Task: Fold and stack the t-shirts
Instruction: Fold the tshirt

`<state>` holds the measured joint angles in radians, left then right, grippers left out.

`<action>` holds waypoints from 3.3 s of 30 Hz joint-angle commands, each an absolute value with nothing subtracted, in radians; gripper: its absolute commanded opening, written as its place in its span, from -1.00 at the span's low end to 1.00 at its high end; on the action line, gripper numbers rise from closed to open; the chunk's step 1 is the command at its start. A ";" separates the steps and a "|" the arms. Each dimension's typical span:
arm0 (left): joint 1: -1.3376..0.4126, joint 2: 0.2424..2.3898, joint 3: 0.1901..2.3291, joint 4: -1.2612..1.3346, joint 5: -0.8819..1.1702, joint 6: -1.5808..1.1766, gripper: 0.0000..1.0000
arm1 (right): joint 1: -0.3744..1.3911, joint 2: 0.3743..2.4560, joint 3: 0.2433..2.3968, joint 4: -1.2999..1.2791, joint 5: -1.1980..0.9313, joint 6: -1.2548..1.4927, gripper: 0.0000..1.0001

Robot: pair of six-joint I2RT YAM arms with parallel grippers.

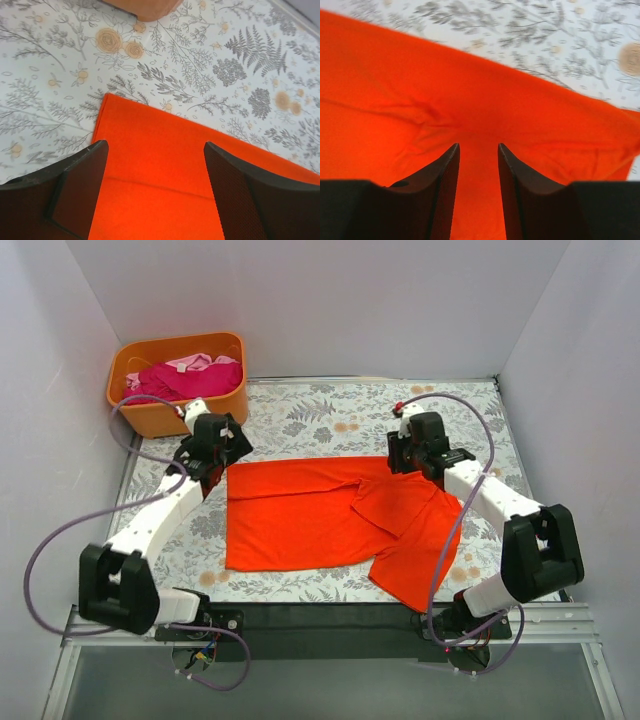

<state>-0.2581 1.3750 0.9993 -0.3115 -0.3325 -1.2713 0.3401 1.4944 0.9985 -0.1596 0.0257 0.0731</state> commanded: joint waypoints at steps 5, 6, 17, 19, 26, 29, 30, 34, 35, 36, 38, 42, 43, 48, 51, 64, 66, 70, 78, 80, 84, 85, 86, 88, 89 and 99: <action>-0.258 1.034 0.738 -0.387 -0.376 -1.233 0.44 | 0.557 1.460 0.947 -0.270 0.026 -0.034 -0.31; -0.256 1.007 0.712 -0.388 -0.376 -1.232 0.44 | 0.595 1.463 0.940 -0.271 0.031 -0.057 -0.33; -0.273 0.945 0.655 -0.354 -0.120 -1.273 0.44 | 0.715 1.516 0.940 -0.360 0.207 -0.029 -0.32; -0.331 0.992 0.678 -0.348 -0.022 -1.319 0.44 | 0.716 1.476 0.908 -0.376 0.218 -0.029 -0.29; -0.603 1.299 0.846 -0.227 0.035 -1.466 0.43 | 0.713 1.371 0.816 -0.466 0.252 0.021 -0.26; -0.653 1.437 0.945 -0.210 0.014 -1.482 0.39 | 0.703 1.344 0.819 -0.497 0.225 0.052 -0.26; -0.661 1.468 0.963 -0.204 0.014 -1.486 0.37 | 0.690 1.345 0.822 -0.517 0.224 0.061 -0.26; -0.712 1.620 1.061 -0.195 0.020 -1.500 0.34 | 0.686 1.377 0.818 -0.560 0.181 0.080 -0.26; -0.718 1.668 1.092 -0.193 0.024 -1.503 0.34 | 0.686 1.378 0.816 -0.560 0.173 0.081 -0.26; -0.722 1.690 1.106 -0.195 0.026 -1.505 0.34 | 0.686 1.381 0.815 -0.558 0.172 0.084 -0.26; -0.739 1.745 1.129 -0.195 0.026 -1.519 0.32 | 0.686 1.388 0.815 -0.560 0.173 0.087 -0.26; -0.759 1.804 1.181 -0.198 0.021 -1.525 0.29 | 0.686 1.426 0.824 -0.564 0.167 0.086 -0.28; -0.767 1.812 1.187 -0.201 0.018 -1.525 0.28 | 0.686 1.434 0.825 -0.565 0.161 0.087 -0.28; -0.776 1.836 1.200 -0.213 0.012 -1.536 0.22 | 0.684 1.466 0.830 -0.574 0.166 0.104 -0.34; -0.781 1.850 1.198 -0.213 0.012 -1.537 0.19 | 0.686 1.474 0.831 -0.580 0.186 0.112 -0.54; -0.810 1.916 1.246 -0.216 0.012 -1.559 -0.08 | 0.686 1.427 0.824 -0.598 0.221 0.117 -0.97; -0.816 1.928 1.259 -0.221 0.014 -1.560 -0.14 | 0.684 1.428 0.825 -0.598 0.216 0.117 -0.97; -0.819 1.948 1.275 -0.230 -0.026 -1.562 -0.22 | 0.684 1.425 0.824 -0.597 0.213 0.115 -0.97; -0.828 1.976 1.305 -0.268 -0.020 -1.571 -0.59 | 0.686 1.407 0.828 -0.601 0.216 0.118 -0.97; -0.833 1.957 1.304 -0.281 -0.021 -1.577 -0.75 | 0.686 1.401 0.831 -0.609 0.221 0.118 -0.97; -0.834 1.927 1.282 -0.302 -0.014 -1.612 -0.99 | 0.686 1.393 0.839 -0.623 0.227 0.112 -0.97; -0.834 1.924 1.278 -0.304 -0.008 -1.618 -1.00 | 0.686 1.391 0.842 -0.627 0.227 0.113 -0.97; -0.834 1.919 1.267 -0.305 -0.002 -1.632 -1.00 | 0.686 1.390 0.848 -0.635 0.226 0.112 -0.97; -0.834 1.916 1.259 -0.307 -0.002 -1.644 -1.00 | 0.684 1.387 0.854 -0.646 0.229 0.110 -0.97; -0.834 1.911 1.252 -0.307 0.033 -1.657 -1.00 | 0.684 1.388 0.861 -0.659 0.233 0.110 -0.97; -0.838 1.910 1.230 -0.304 0.072 -1.713 -0.98 | 0.684 1.405 0.882 -0.713 0.261 0.107 -0.97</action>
<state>-0.8288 1.9648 1.2381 -0.2844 0.0448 -1.6867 0.6865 1.4139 0.8417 -0.6724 0.2344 0.1055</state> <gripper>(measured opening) 0.015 0.019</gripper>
